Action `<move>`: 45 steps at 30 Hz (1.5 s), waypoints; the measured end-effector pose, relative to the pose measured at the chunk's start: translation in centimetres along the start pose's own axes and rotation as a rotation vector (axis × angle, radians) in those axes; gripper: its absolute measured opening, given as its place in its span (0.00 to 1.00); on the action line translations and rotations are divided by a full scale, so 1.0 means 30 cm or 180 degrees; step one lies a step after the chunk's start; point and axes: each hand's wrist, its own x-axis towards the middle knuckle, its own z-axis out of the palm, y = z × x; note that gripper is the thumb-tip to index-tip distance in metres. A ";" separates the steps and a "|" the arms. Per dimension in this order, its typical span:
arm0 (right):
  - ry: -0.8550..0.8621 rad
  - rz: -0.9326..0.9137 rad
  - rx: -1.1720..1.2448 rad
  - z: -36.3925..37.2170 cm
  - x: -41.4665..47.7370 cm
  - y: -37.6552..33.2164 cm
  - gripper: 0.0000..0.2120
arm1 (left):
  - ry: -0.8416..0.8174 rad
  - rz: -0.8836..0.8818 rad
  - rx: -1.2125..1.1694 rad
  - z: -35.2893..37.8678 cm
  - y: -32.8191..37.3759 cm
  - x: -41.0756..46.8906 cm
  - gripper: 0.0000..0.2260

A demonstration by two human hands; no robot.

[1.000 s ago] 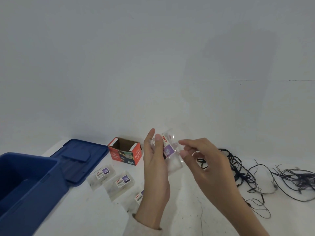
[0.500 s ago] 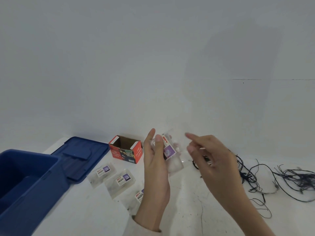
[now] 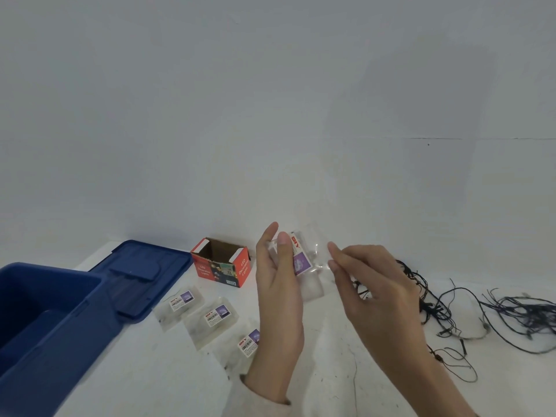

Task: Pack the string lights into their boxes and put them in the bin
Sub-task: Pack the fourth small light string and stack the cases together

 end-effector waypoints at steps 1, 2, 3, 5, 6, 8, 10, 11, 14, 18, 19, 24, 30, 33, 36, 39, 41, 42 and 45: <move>-0.0036 -0.0066 0.0003 -0.001 -0.001 0.004 0.09 | 0.0007 0.0038 0.0015 0.000 -0.002 0.000 0.19; -0.0096 -0.0112 0.0010 -0.002 -0.001 0.007 0.10 | 0.0020 0.0068 0.0024 -0.001 -0.003 0.001 0.19; -0.0152 -0.0150 -0.0001 -0.004 0.001 0.009 0.10 | 0.0042 0.0089 0.0032 -0.001 -0.004 0.002 0.18; -0.0230 -0.0156 -0.0029 -0.010 0.007 0.015 0.11 | 0.0081 0.0123 0.0037 -0.001 -0.004 0.003 0.19; -0.0239 -0.0135 -0.0033 -0.013 0.011 0.019 0.11 | 0.0088 0.0143 0.0031 -0.001 -0.004 0.003 0.20; -0.0273 -0.0135 -0.0053 -0.017 0.016 0.024 0.11 | 0.0096 0.0179 0.0047 0.001 -0.002 0.002 0.21; -0.0350 -0.0258 -0.0207 -0.018 0.014 0.029 0.08 | 0.0097 0.0232 0.0105 0.003 -0.003 0.003 0.18; -0.0410 -0.0325 -0.0321 -0.017 0.012 0.030 0.08 | 0.0105 0.0262 0.0141 0.002 -0.005 0.004 0.18; -0.0619 -0.0486 -0.0462 -0.018 0.017 0.039 0.10 | 0.0111 0.0319 0.0245 -0.001 -0.008 0.005 0.20; -0.0967 -0.0400 0.0146 -0.037 0.028 0.034 0.14 | 0.0211 0.0360 0.0185 -0.010 -0.007 0.009 0.18; -0.1046 -0.0268 0.0367 -0.042 0.028 0.028 0.16 | 0.0216 0.0329 0.0165 -0.009 -0.005 0.009 0.16; -0.1107 0.0214 0.0954 -0.047 0.011 -0.013 0.21 | 0.0217 0.0108 -0.0050 0.005 0.001 0.014 0.11; -0.1283 0.0376 0.0620 -0.017 -0.022 -0.035 0.37 | -0.0039 -0.0405 -0.0487 0.002 -0.005 0.014 0.12; -0.1241 0.0384 0.0462 -0.019 -0.017 -0.006 0.39 | -0.0593 -0.0651 -0.0436 -0.033 -0.015 0.026 0.13; -0.1448 0.0725 0.0774 -0.063 0.005 0.037 0.41 | -0.1164 -0.0165 0.0517 -0.101 -0.023 0.039 0.20; -0.1917 0.0768 0.0967 -0.106 0.018 0.076 0.43 | -0.1847 0.0796 0.2149 -0.156 -0.004 0.065 0.39; -0.2162 0.0700 0.1008 -0.121 0.027 0.086 0.43 | -0.2110 0.1095 0.2801 -0.166 0.017 0.081 0.37; -0.2257 0.0664 0.1007 -0.125 0.030 0.090 0.43 | -0.2128 0.1115 0.2941 -0.166 0.025 0.085 0.34; -0.2521 0.0589 0.0898 -0.123 0.030 0.106 0.43 | -0.2014 0.1194 0.3010 -0.166 0.031 0.091 0.28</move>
